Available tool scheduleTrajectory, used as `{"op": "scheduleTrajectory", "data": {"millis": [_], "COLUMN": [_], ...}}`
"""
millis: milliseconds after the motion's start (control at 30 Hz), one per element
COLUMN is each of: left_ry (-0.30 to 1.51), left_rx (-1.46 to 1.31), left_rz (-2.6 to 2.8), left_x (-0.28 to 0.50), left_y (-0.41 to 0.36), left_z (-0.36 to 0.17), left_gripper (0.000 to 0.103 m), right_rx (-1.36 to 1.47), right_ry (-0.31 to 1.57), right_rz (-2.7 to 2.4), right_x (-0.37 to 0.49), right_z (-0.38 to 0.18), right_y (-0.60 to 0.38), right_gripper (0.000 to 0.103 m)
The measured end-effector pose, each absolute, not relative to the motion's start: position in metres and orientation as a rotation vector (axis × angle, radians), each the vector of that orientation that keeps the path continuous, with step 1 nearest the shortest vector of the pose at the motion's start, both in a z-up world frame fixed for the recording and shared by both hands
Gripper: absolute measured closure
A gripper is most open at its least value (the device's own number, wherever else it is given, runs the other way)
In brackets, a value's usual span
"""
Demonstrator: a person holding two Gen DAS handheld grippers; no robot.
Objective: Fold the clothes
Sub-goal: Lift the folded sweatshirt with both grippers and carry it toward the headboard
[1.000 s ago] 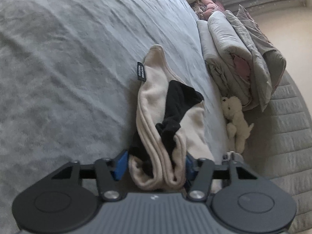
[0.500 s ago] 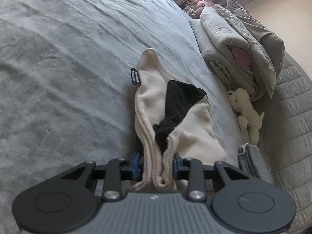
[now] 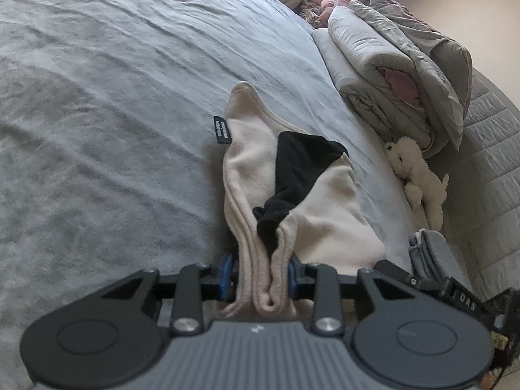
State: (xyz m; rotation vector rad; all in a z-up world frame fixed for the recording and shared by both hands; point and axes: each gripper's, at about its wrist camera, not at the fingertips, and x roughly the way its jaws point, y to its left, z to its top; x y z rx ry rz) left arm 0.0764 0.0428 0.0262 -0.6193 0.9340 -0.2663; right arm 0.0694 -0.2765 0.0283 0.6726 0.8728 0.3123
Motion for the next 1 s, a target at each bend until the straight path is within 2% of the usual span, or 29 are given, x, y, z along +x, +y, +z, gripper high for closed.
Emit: {"op": "scheduleTrajectory", "data": {"millis": [267,467,700,800,900,1000], "left_ry": [0.933,0.932,0.929,0.929,0.928,0.928], "left_rx": [-0.609,-0.592,-0.579,-0.58,-0.577,-0.572], "left_rz": [-0.263,-0.26,-0.253,-0.253,-0.252,-0.248], "left_x": [0.076,0.076,0.075,0.075,0.075,0.074], "left_y": [0.041,0.04,0.038,0.038,0.038,0.037], "left_z": [0.027,0.027,0.027,0.027,0.027,0.028], "left_gripper": [0.07,0.07,0.07,0.07,0.07,0.07], "right_rx": [0.867,0.823,0.675,0.717,0.767,0.716], "right_ry": [0.899,0.877,0.848,0.843,0.844,0.838], "right_rz": [0.339,0.326,0.297,0.307,0.318,0.307], "right_x": [0.066,0.062,0.059,0.059,0.065,0.066], "right_z": [0.013,0.017,0.022,0.017,0.011,0.014], "right_y": [-0.278,-0.267,-0.255,-0.261,-0.263,-0.257], "right_gripper": [0.029,0.029,0.039,0.038,0.03,0.035]}}
